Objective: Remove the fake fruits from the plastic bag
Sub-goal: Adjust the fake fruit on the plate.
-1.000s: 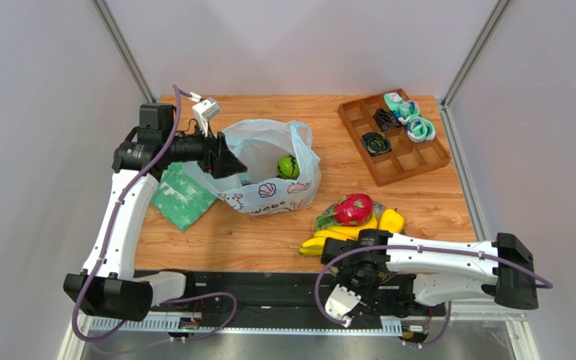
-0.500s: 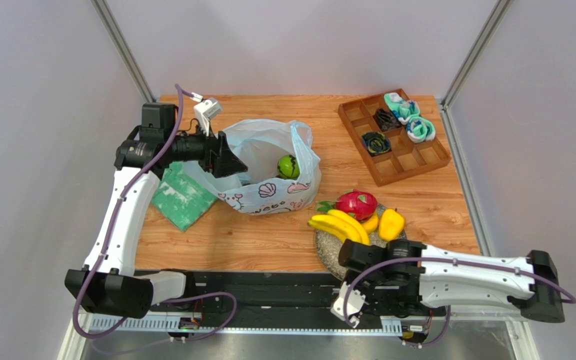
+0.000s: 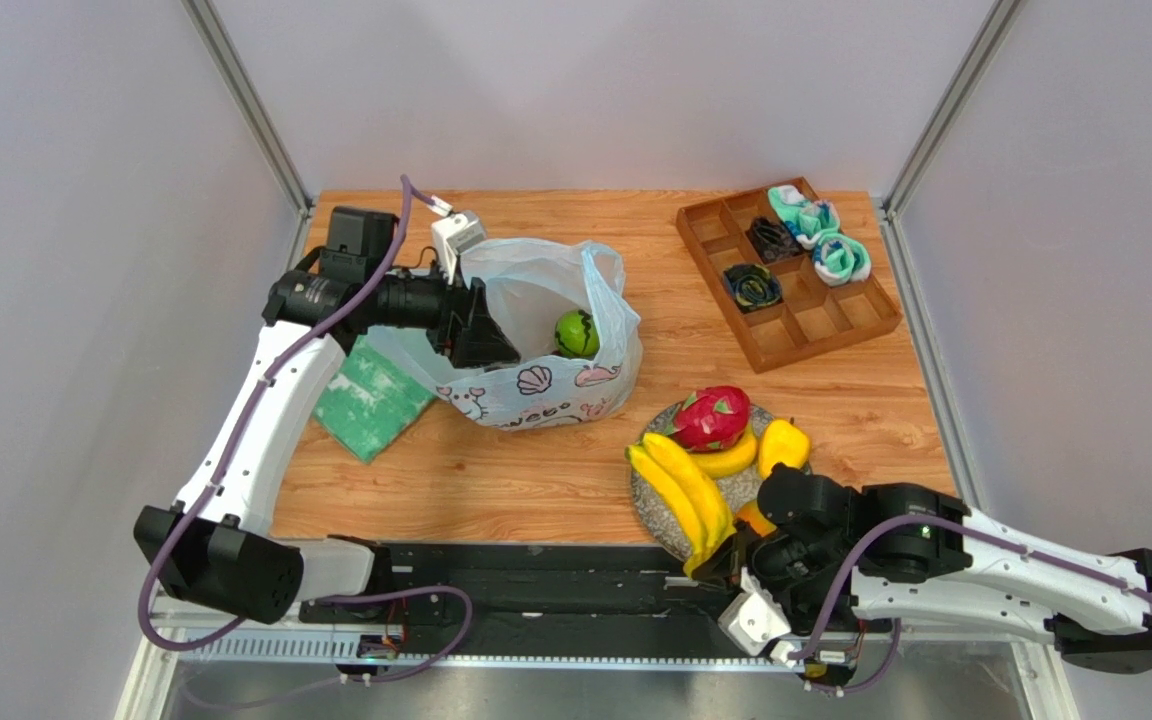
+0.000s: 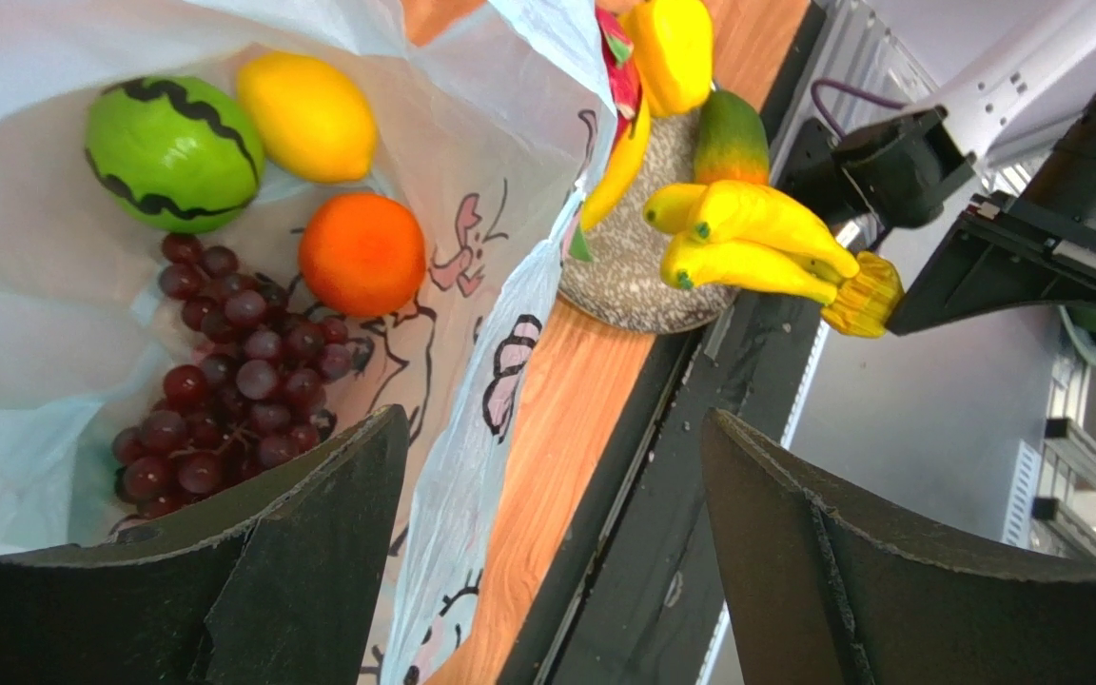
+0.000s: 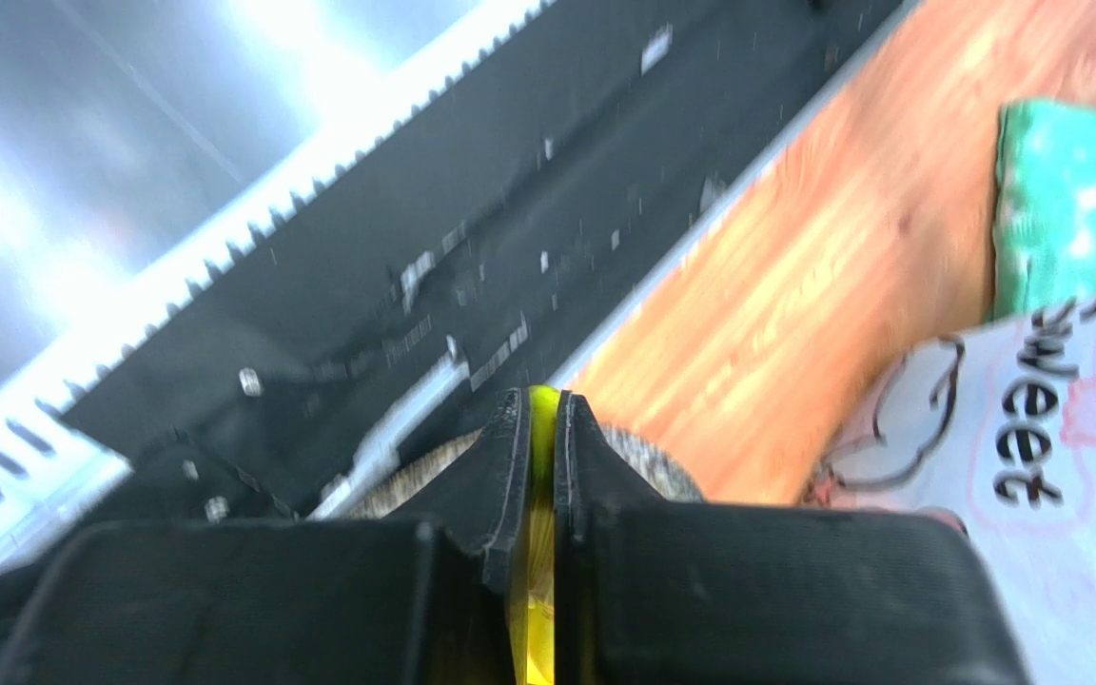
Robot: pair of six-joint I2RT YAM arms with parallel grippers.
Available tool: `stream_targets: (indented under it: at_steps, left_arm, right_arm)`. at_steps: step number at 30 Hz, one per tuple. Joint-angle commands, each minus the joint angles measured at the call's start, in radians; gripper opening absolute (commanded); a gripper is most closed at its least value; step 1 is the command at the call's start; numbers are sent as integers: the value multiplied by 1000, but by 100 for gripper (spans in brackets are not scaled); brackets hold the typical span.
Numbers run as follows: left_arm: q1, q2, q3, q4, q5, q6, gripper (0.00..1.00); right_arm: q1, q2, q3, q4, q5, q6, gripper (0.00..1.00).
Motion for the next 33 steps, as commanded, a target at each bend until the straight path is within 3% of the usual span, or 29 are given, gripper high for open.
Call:
stream_targets:
  at_steps: [1,17,19,20,22,25,29,33]
  left_arm:
    - [-20,40,8,-25,-6,48,83]
    - [-26,69,-49,-25,-40,80,82]
    - [-26,69,-54,-25,-41,79,82]
    - [-26,69,-55,-25,-43,80,82]
    - [-26,68,-54,-25,-43,82,82]
    - [-26,66,-52,-22,-37,80,82]
    - [-26,55,-52,-7,-20,68,82]
    - [-26,28,-68,7,-11,65,82]
  right_arm:
    - [4,19,7,135,-173,86,0]
    - [-103,-20,-158,260,-256,192,1]
    - [-111,-30,-164,258,-243,193,7]
    - [-115,-30,-166,258,-232,196,16]
    - [-122,-30,-163,258,-192,201,18]
    - [-126,-18,-117,198,-154,173,27]
    - [-126,-15,-48,48,-85,149,47]
    - [-126,-11,-5,3,53,188,47]
